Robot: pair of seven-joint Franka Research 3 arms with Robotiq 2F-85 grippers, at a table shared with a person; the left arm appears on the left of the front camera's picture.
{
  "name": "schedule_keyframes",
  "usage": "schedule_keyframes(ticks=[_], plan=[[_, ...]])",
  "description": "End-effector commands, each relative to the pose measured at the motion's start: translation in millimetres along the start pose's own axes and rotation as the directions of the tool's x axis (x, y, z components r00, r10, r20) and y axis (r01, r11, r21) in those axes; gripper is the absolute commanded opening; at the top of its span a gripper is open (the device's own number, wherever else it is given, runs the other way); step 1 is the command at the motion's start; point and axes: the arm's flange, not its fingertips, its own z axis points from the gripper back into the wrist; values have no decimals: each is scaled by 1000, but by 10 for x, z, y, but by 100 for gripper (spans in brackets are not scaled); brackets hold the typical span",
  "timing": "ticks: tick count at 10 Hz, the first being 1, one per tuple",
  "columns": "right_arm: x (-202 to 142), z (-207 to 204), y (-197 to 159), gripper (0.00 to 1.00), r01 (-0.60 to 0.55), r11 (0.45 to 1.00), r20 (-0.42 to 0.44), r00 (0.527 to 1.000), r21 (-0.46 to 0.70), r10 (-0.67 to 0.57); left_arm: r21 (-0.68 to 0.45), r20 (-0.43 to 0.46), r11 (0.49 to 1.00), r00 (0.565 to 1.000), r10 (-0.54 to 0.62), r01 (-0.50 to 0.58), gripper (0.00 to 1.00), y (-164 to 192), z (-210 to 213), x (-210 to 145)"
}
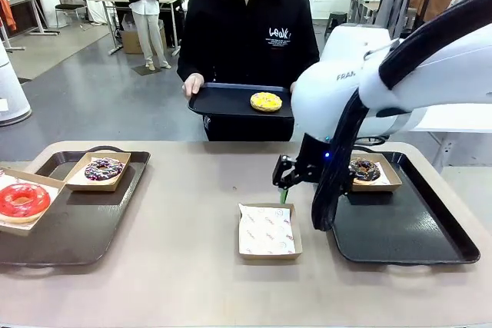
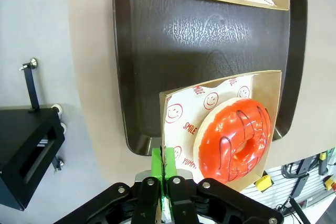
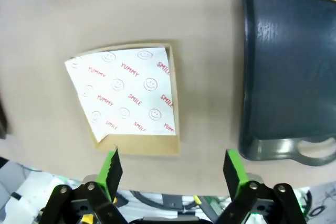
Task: Individually package the donuts and arrange them on the tray.
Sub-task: Place the picked Paper togo box on the Handle tray while simultaneously picking up another Paper togo box from the table with the other hand.
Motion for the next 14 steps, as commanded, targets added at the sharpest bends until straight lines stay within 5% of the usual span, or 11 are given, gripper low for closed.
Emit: schedule_keyframes(ticks=[1,14], plan=[[33,-254,126,100,-22,1000,21,1000,-6,22,1,4,1000,1000,0,0,1,-1,37,-2],[90,-553,46,100,-31,998,36,999,-53,33,25,-13,998,998,54,-54,1,-47,-25,37]])
